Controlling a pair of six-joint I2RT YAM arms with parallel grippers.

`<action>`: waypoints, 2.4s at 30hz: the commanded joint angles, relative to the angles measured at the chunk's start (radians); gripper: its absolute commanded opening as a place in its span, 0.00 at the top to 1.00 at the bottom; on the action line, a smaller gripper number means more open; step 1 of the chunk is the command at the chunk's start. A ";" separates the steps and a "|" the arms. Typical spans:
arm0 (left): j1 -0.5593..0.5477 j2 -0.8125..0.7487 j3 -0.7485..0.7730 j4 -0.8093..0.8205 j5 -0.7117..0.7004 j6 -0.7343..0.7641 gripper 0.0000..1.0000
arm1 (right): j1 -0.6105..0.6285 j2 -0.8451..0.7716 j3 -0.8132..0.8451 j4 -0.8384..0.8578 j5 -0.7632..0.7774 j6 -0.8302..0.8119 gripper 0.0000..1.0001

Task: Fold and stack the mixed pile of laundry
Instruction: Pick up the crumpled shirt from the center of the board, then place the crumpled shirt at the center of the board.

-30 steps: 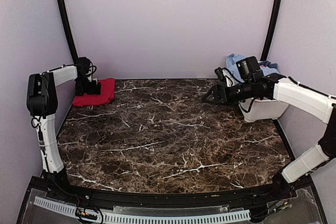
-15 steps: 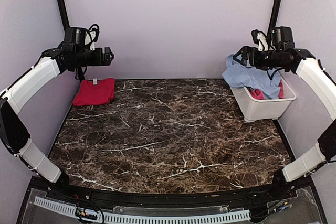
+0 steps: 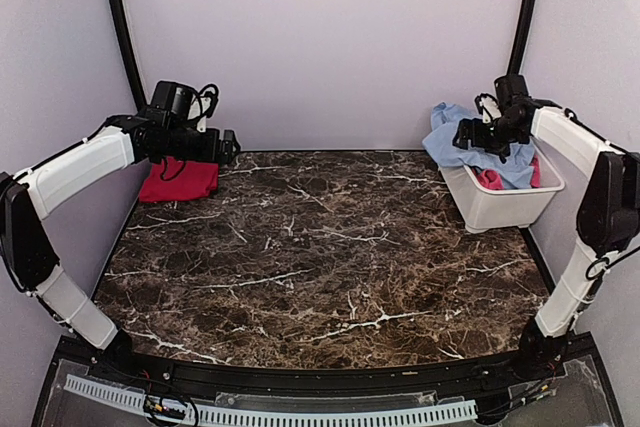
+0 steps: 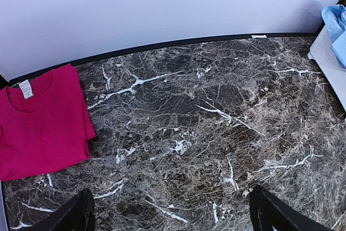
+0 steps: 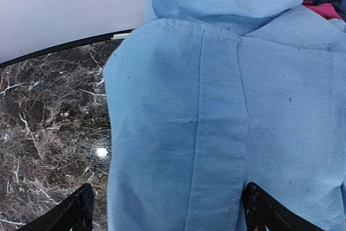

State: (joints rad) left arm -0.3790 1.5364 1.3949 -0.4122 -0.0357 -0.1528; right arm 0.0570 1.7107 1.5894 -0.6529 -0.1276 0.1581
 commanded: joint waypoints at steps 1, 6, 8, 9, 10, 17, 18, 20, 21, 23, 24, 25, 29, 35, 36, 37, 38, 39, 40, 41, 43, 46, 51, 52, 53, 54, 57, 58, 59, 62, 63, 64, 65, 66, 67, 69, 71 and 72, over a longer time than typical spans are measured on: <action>-0.008 -0.047 -0.022 0.016 0.011 -0.014 0.01 | -0.015 0.053 0.042 -0.003 0.081 -0.017 0.14; -0.009 -0.043 -0.025 0.021 0.012 -0.011 0.01 | -0.025 0.046 0.068 0.003 0.036 0.001 0.53; -0.009 -0.044 -0.027 0.025 0.010 -0.011 0.01 | -0.027 0.030 0.090 0.000 0.034 0.003 0.77; -0.009 -0.045 -0.028 0.027 0.010 -0.011 0.01 | -0.028 0.025 0.111 -0.009 0.034 0.002 0.93; -0.009 -0.046 -0.028 0.028 0.011 -0.011 0.01 | -0.029 0.019 0.135 -0.025 0.033 0.001 1.00; -0.009 -0.064 -0.041 0.042 0.017 -0.018 0.01 | -0.023 -0.102 0.311 -0.030 -0.176 0.035 1.00; -0.009 -0.064 -0.042 0.042 0.024 -0.022 0.01 | -0.016 -0.107 0.352 -0.039 -0.225 0.042 1.00; -0.009 -0.065 -0.044 0.046 0.030 -0.027 0.01 | 0.015 -0.106 0.434 -0.058 -0.296 0.045 1.00; -0.009 -0.066 -0.045 0.048 0.031 -0.029 0.01 | 0.041 -0.102 0.482 -0.073 -0.317 0.040 1.00; -0.009 -0.069 -0.048 0.051 0.032 -0.035 0.01 | 0.097 -0.087 0.581 -0.108 -0.335 0.028 1.00; -0.009 -0.072 -0.048 0.053 0.026 -0.038 0.01 | 0.126 -0.079 0.627 -0.121 -0.343 0.025 1.00; -0.009 -0.072 -0.048 0.053 0.023 -0.038 0.01 | 0.152 -0.072 0.675 -0.130 -0.357 0.027 1.00; -0.009 -0.083 -0.047 0.051 0.001 -0.039 0.01 | 0.242 -0.056 0.803 -0.115 -0.441 0.079 1.00; -0.009 -0.104 -0.039 0.025 -0.067 -0.059 0.01 | 0.363 -0.069 0.739 0.006 -0.611 0.157 1.00; -0.008 -0.105 -0.037 0.021 -0.082 -0.064 0.01 | 0.375 -0.073 0.680 0.039 -0.646 0.174 1.00; -0.008 -0.106 -0.030 0.006 -0.091 -0.075 0.01 | 0.381 -0.076 0.619 0.072 -0.687 0.187 1.00; -0.006 -0.106 -0.024 -0.002 -0.109 -0.081 0.01 | 0.384 -0.080 0.550 0.112 -0.732 0.198 1.00; -0.002 -0.109 -0.023 -0.016 -0.121 -0.095 0.01 | 0.383 -0.091 0.480 0.138 -0.757 0.204 1.00; 0.001 -0.113 -0.026 -0.020 -0.121 -0.102 0.01 | 0.376 -0.112 0.374 0.162 -0.749 0.202 0.99; 0.008 -0.115 -0.028 -0.027 -0.109 -0.112 0.01 | 0.357 -0.144 0.280 0.182 -0.699 0.200 0.77; 0.013 -0.119 -0.035 -0.036 -0.094 -0.122 0.01 | 0.295 -0.202 0.133 0.154 -0.525 0.180 0.29; 0.015 -0.128 -0.060 -0.026 -0.065 -0.114 0.01 | 0.231 -0.249 -0.011 0.095 -0.334 0.146 0.14; 0.014 -0.115 -0.080 -0.007 0.026 -0.114 0.01 | 0.273 -0.311 -0.136 0.085 -0.315 0.133 0.15; 0.014 -0.108 -0.085 -0.007 0.058 -0.120 0.01 | 0.302 -0.315 -0.160 0.088 -0.322 0.133 0.16; 0.014 -0.104 -0.091 -0.006 0.070 -0.123 0.01 | 0.335 -0.316 -0.184 0.089 -0.322 0.134 0.17; 0.014 -0.095 -0.094 -0.007 0.096 -0.127 0.01 | 0.387 -0.313 -0.211 0.090 -0.325 0.136 0.20; 0.006 -0.075 -0.119 -0.004 0.126 -0.142 0.01 | 0.504 -0.289 -0.289 0.118 -0.326 0.153 0.24; 0.003 -0.064 -0.124 -0.001 0.133 -0.146 0.01 | 0.549 -0.278 -0.302 0.122 -0.308 0.152 0.25; -0.002 -0.059 -0.135 0.000 0.134 -0.150 0.01 | 0.602 -0.262 -0.308 0.122 -0.274 0.150 0.25; -0.006 -0.030 -0.155 0.004 0.140 -0.178 0.01 | 0.745 -0.181 -0.268 0.089 -0.179 0.120 0.26; -0.006 -0.019 -0.160 0.002 0.136 -0.188 0.01 | 0.781 -0.147 -0.242 0.073 -0.147 0.116 0.27; -0.006 -0.014 -0.162 0.000 0.135 -0.204 0.01 | 0.816 -0.098 -0.215 0.061 -0.125 0.113 0.28; -0.006 -0.007 -0.167 0.000 0.138 -0.214 0.01 | 0.844 -0.062 -0.180 0.052 -0.111 0.111 0.29; -0.006 -0.004 -0.170 0.004 0.159 -0.232 0.01 | 0.868 -0.031 -0.155 0.048 -0.101 0.111 0.29; -0.006 0.004 -0.177 0.009 0.174 -0.240 0.03 | 0.891 0.002 -0.130 0.041 -0.088 0.108 0.30; -0.009 0.024 -0.186 0.023 0.230 -0.257 0.07 | 0.929 0.056 -0.085 0.015 -0.060 0.096 0.29; -0.027 0.056 -0.189 0.027 0.268 -0.250 0.11 | 0.962 0.090 -0.071 0.019 -0.060 0.089 0.29; -0.044 0.070 -0.187 0.027 0.288 -0.247 0.12 | 0.982 0.105 -0.074 0.034 -0.064 0.092 0.28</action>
State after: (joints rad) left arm -0.3847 1.5681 1.2232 -0.4061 0.1505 -0.3786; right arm 0.9863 1.7813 1.4666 -0.6155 -0.2466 0.2699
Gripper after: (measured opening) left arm 0.894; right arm 0.712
